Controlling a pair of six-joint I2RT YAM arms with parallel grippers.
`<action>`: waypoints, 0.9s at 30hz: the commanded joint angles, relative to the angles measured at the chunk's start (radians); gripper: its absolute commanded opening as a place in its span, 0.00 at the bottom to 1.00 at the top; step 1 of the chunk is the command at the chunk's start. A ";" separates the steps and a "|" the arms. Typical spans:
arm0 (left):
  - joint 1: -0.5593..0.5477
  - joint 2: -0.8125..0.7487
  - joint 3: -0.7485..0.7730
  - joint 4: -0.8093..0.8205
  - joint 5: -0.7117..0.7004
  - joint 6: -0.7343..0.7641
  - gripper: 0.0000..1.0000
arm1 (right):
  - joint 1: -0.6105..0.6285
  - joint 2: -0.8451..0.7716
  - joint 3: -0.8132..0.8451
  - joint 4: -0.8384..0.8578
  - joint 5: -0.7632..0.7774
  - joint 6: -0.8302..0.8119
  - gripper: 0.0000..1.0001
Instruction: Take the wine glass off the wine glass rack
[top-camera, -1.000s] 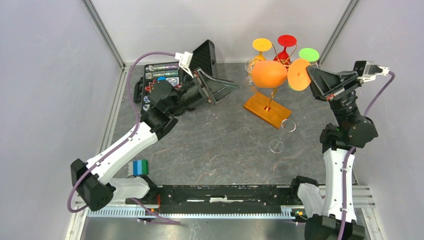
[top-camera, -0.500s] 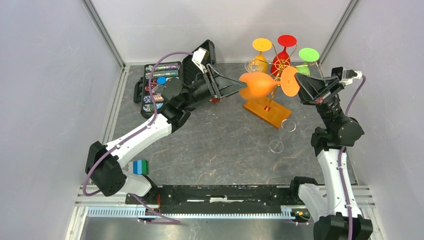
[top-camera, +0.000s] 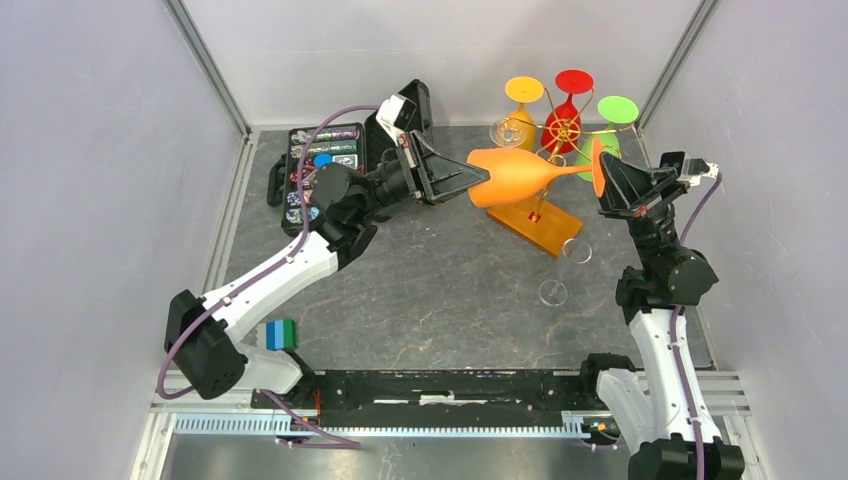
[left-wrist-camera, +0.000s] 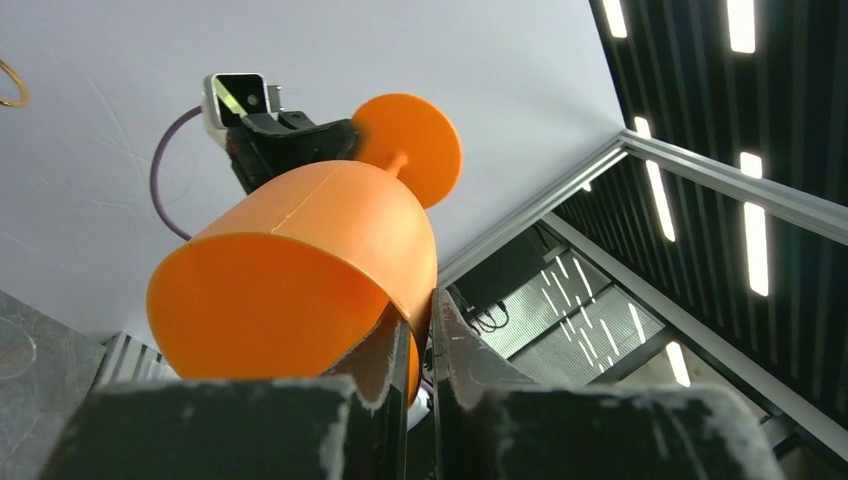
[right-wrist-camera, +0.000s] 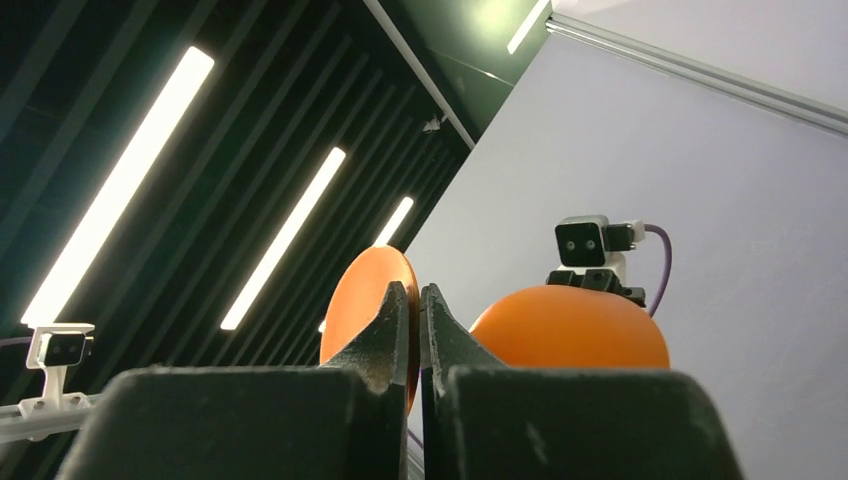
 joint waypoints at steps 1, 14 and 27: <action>-0.012 -0.061 0.050 0.015 0.039 0.003 0.02 | 0.004 -0.001 -0.015 -0.021 0.010 -0.028 0.00; -0.012 -0.101 0.041 -0.016 0.029 0.167 0.02 | 0.023 0.025 -0.013 -0.056 -0.011 -0.072 0.01; -0.012 -0.312 0.017 -0.375 -0.158 0.619 0.02 | 0.028 0.028 0.125 -0.275 -0.030 -0.372 0.65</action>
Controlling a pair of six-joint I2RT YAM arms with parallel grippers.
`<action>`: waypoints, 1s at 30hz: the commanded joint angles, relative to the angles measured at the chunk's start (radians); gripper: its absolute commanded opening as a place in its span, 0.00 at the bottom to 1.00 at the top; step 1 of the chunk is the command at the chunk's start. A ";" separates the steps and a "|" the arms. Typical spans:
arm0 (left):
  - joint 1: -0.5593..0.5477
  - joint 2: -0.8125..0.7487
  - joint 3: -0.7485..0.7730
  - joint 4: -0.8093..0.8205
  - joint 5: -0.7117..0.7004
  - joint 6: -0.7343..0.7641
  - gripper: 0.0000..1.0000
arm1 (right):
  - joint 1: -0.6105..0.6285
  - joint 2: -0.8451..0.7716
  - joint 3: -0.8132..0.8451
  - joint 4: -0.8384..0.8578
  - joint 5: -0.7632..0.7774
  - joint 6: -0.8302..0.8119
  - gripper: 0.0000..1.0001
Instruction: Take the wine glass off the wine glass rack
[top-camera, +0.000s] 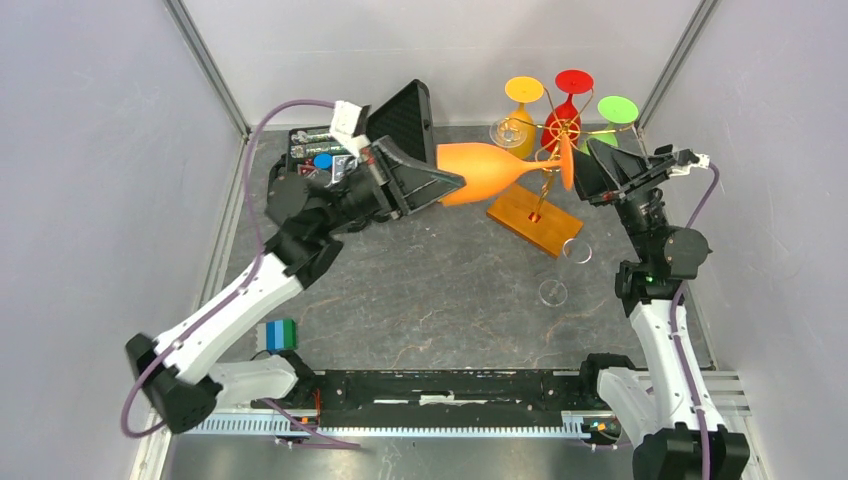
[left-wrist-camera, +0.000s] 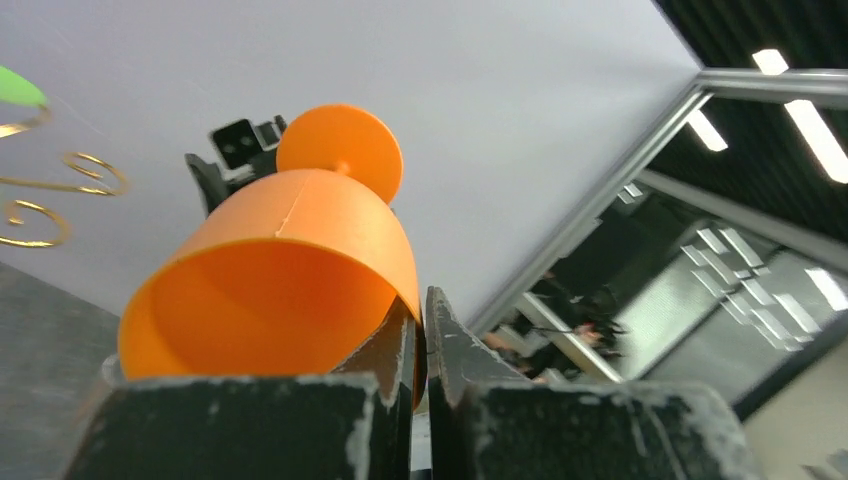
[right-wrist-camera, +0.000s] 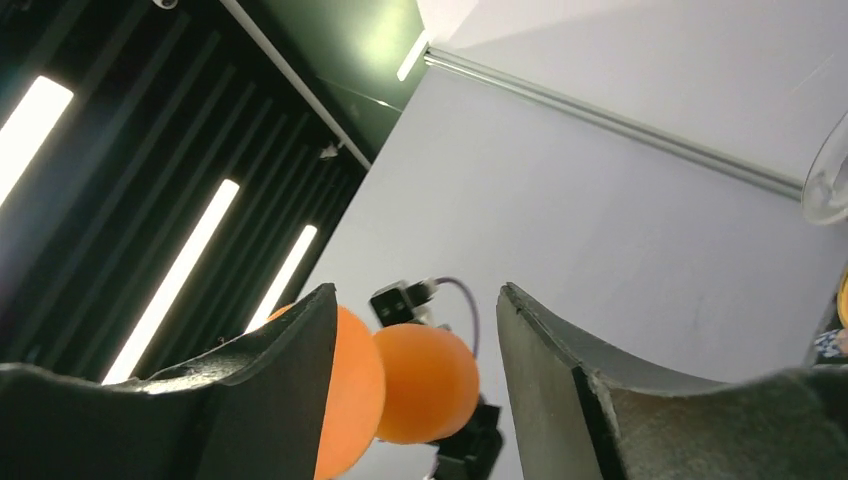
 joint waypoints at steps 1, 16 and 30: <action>-0.002 -0.159 0.024 -0.254 -0.143 0.357 0.02 | 0.000 -0.019 0.129 -0.129 -0.014 -0.216 0.68; -0.017 -0.214 0.128 -1.124 -0.280 0.829 0.02 | 0.000 -0.052 0.359 -0.648 0.129 -0.828 0.66; -0.408 0.176 0.298 -1.395 -0.620 0.914 0.02 | 0.000 -0.104 0.388 -0.896 0.226 -1.017 0.65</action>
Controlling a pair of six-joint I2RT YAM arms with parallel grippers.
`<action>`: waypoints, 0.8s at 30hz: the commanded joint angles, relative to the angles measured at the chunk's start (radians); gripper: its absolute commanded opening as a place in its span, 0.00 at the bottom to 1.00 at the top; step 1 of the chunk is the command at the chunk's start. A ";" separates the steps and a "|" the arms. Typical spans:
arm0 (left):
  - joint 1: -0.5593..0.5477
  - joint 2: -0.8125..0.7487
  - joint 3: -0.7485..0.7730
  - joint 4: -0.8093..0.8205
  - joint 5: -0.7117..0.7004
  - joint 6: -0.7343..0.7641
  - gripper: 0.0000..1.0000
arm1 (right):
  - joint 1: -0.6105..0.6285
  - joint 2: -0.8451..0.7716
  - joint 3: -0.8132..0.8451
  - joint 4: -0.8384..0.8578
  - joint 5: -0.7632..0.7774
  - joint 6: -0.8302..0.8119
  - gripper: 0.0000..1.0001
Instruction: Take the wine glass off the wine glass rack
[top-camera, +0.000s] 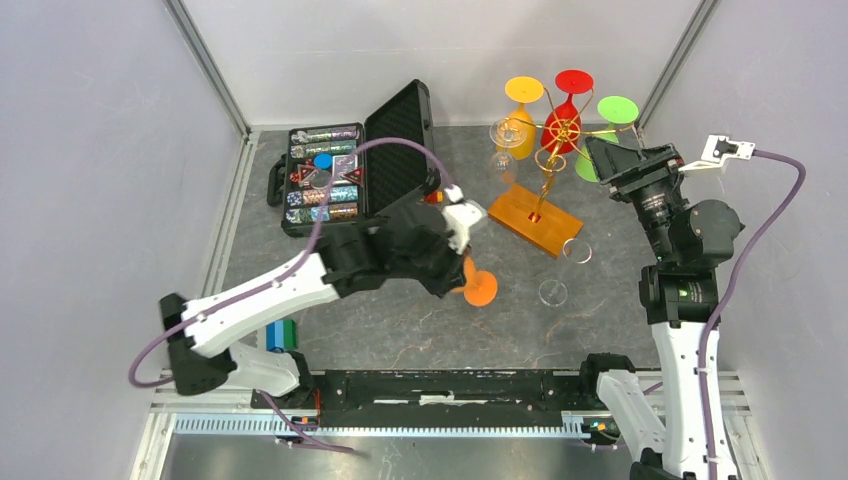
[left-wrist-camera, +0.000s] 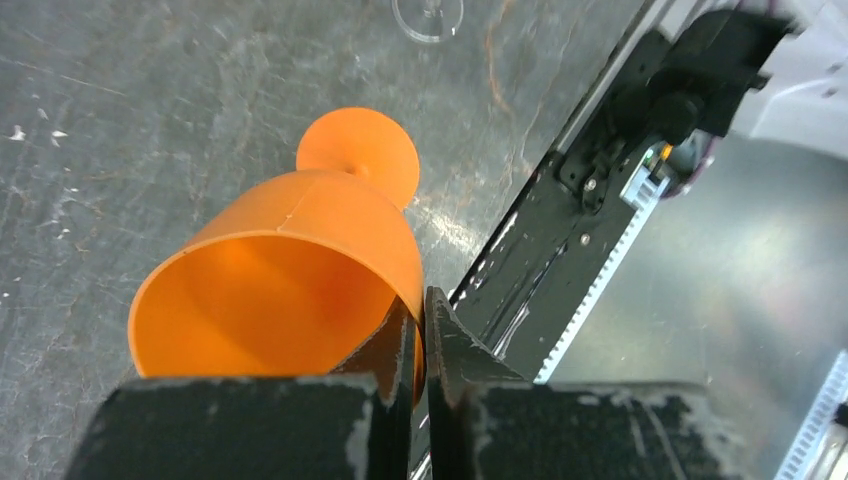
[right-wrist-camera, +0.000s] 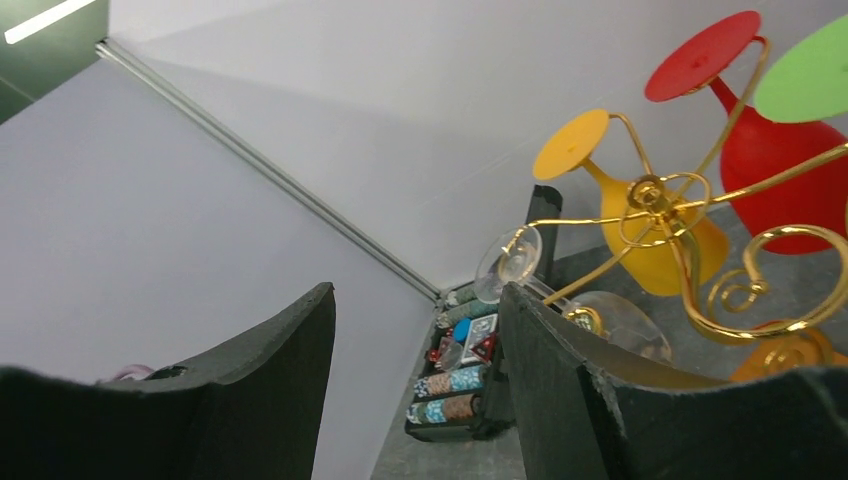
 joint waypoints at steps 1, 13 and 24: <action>-0.103 0.129 0.128 -0.085 -0.115 0.067 0.02 | -0.001 -0.021 0.064 -0.134 0.088 -0.116 0.65; -0.185 0.507 0.391 -0.196 -0.165 0.052 0.02 | 0.000 -0.120 0.160 -0.401 0.535 -0.398 0.65; -0.186 0.687 0.539 -0.231 -0.233 0.088 0.02 | 0.000 -0.135 0.146 -0.438 0.551 -0.431 0.64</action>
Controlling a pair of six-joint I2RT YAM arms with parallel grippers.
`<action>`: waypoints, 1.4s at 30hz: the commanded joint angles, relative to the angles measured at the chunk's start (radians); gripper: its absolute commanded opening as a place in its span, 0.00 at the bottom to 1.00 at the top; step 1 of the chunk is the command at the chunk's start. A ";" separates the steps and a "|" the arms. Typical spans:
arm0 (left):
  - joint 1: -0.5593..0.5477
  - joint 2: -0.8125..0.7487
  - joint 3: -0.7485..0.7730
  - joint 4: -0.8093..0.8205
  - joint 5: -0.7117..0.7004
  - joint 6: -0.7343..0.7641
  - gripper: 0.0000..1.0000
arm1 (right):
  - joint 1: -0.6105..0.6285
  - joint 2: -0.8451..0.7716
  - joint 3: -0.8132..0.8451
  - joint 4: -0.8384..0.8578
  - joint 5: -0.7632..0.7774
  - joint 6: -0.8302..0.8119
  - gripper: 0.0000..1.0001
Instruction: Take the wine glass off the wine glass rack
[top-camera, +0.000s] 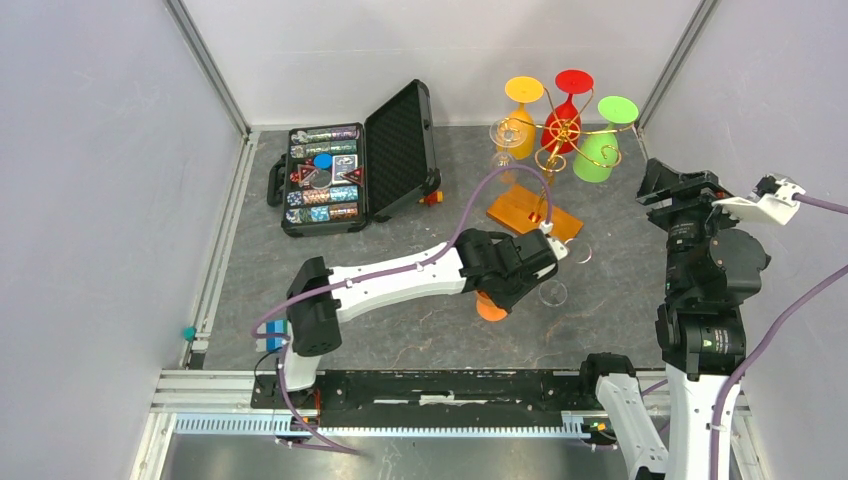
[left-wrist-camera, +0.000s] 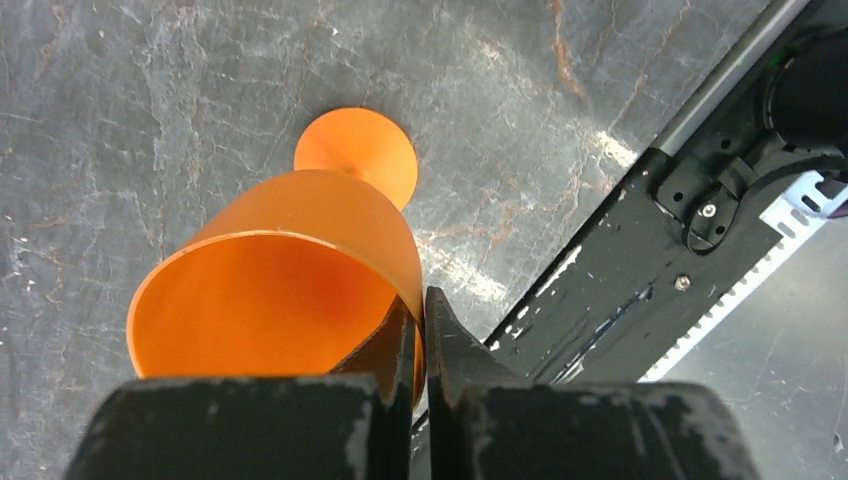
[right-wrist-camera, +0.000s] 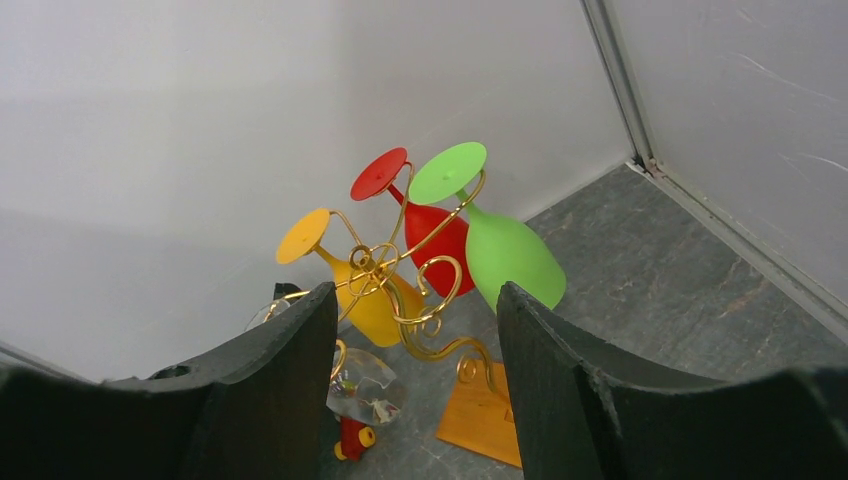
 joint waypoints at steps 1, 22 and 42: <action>-0.004 0.042 0.090 -0.009 -0.046 0.063 0.02 | 0.000 -0.002 0.005 -0.004 0.024 -0.028 0.64; 0.030 -0.147 0.054 0.130 0.039 0.068 0.63 | 0.000 0.036 0.006 0.011 -0.123 0.025 0.64; 0.619 -0.553 -0.426 0.891 0.360 -0.434 1.00 | 0.000 0.063 -0.047 0.097 -0.337 0.057 0.66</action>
